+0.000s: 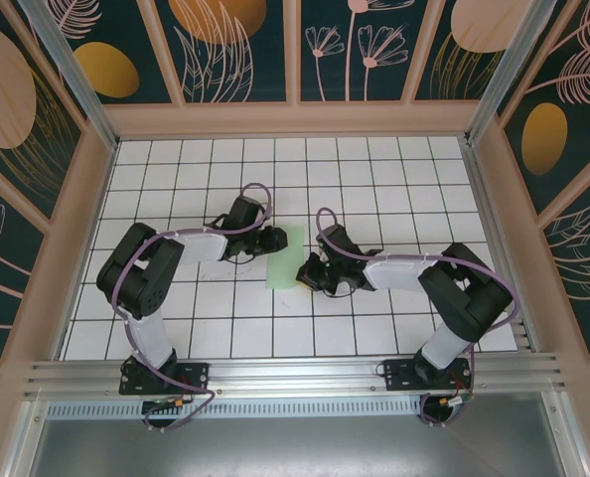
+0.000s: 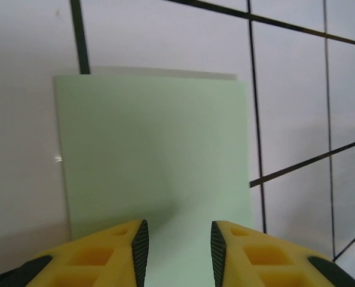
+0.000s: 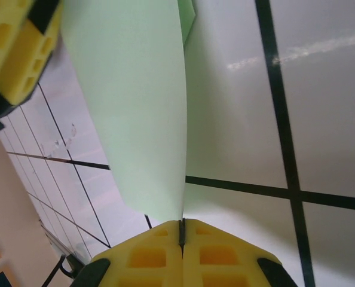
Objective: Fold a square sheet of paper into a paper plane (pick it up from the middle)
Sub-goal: Fold the triangle a second time at the center of the table.
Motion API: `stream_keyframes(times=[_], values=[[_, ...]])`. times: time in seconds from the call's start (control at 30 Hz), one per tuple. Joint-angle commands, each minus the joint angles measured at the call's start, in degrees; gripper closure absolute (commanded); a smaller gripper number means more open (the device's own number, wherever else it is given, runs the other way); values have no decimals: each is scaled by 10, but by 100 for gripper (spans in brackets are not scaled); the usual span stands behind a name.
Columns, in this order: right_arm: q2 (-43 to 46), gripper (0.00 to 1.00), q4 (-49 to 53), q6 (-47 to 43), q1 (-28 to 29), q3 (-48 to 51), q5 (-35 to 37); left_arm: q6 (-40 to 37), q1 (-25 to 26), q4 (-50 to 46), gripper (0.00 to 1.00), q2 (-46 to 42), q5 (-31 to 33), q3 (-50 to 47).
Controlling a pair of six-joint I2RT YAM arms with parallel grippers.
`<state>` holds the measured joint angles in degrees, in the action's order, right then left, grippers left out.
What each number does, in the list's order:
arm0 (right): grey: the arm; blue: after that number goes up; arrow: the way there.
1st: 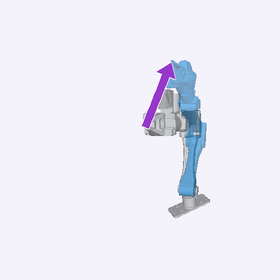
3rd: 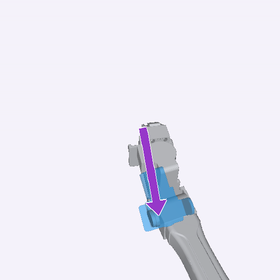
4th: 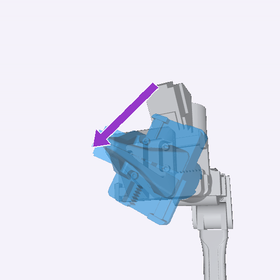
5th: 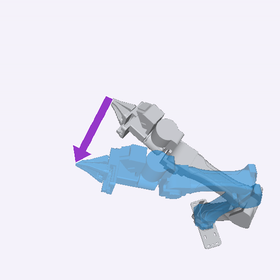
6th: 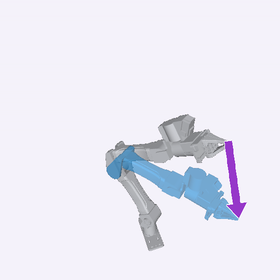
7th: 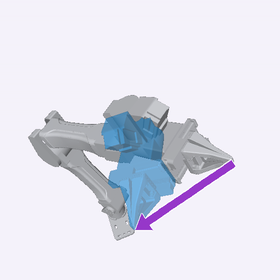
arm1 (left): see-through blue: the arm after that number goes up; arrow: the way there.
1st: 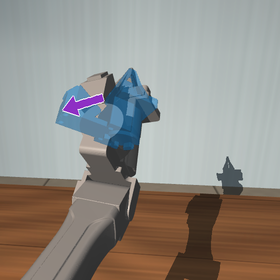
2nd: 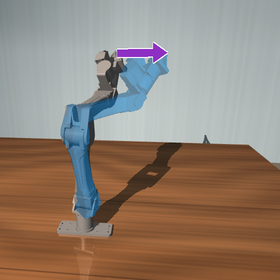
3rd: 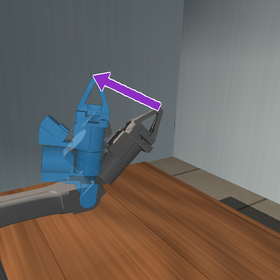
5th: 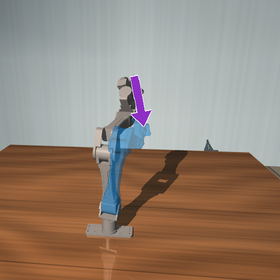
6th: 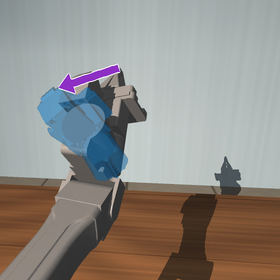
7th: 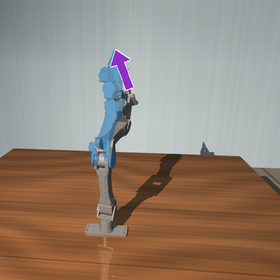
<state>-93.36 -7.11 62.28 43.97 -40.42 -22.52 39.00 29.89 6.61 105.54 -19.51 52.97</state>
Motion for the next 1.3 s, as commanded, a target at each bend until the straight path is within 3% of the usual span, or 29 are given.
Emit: stream_keyframes(times=[0.0,0.6,0.73,0.83,1.1,1.27], values=[[2,98,-28,14,5,-8,9,-14,-4,-25,64,13,21,14],[-91,98,-45,1,5,-100,29,3,-4,-13,64,-23,15,3],[-99,98,-39,-7,6,-109,36,16,-5,6,66,-70,71,-13],[-105,98,-35,-14,5,-113,40,10,-7,-11,70,-82,100,-6],[-113,98,-37,-24,5,-121,47,6,-13,-27,84,-3,87,17],[-120,98,-40,-33,5,-129,45,3,-13,-30,87,11,80,21]])
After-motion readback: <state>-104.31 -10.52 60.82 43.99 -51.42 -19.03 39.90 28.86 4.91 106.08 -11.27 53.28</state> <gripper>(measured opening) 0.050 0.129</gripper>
